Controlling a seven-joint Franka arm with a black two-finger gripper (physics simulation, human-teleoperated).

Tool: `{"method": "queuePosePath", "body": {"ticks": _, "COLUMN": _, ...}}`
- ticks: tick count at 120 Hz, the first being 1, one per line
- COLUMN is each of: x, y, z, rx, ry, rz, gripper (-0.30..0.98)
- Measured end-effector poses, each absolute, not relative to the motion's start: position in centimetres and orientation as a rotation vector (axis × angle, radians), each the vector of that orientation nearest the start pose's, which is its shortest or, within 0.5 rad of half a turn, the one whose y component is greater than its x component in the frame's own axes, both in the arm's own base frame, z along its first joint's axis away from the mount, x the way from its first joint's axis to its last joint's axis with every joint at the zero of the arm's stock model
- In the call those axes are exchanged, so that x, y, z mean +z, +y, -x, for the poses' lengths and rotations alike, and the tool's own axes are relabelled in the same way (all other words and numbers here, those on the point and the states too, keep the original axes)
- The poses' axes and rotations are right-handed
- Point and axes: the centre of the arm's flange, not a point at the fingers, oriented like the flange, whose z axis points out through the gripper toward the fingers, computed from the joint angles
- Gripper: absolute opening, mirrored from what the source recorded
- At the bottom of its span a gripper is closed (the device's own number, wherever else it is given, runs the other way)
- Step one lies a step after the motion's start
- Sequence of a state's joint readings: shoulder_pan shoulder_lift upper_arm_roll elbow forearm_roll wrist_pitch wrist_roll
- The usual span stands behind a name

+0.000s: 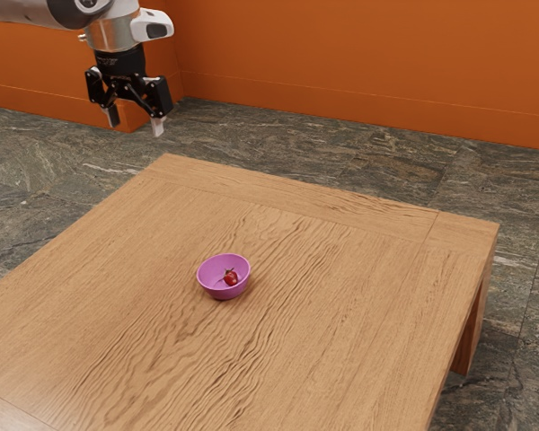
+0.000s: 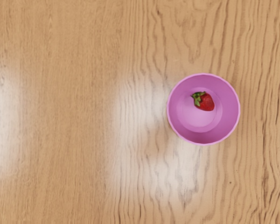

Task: Take strawberry from the bowl

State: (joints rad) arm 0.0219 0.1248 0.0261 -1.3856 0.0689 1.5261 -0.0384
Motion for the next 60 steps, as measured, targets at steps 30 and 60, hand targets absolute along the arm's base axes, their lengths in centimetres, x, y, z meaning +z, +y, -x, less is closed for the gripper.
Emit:
{"method": "queuePosePath", "body": {"ticks": 30, "x": 63.6, "y": 3.5, "z": -58.8, "rx": -0.023, "ry": -0.148, "rz": 3.067, "gripper": 0.69}}
{"method": "queuePosePath", "body": {"ticks": 60, "x": 63.1, "y": 6.1, "z": -59.7, "rx": -0.055, "ry": -0.214, "rz": 3.046, "gripper": 0.68}}
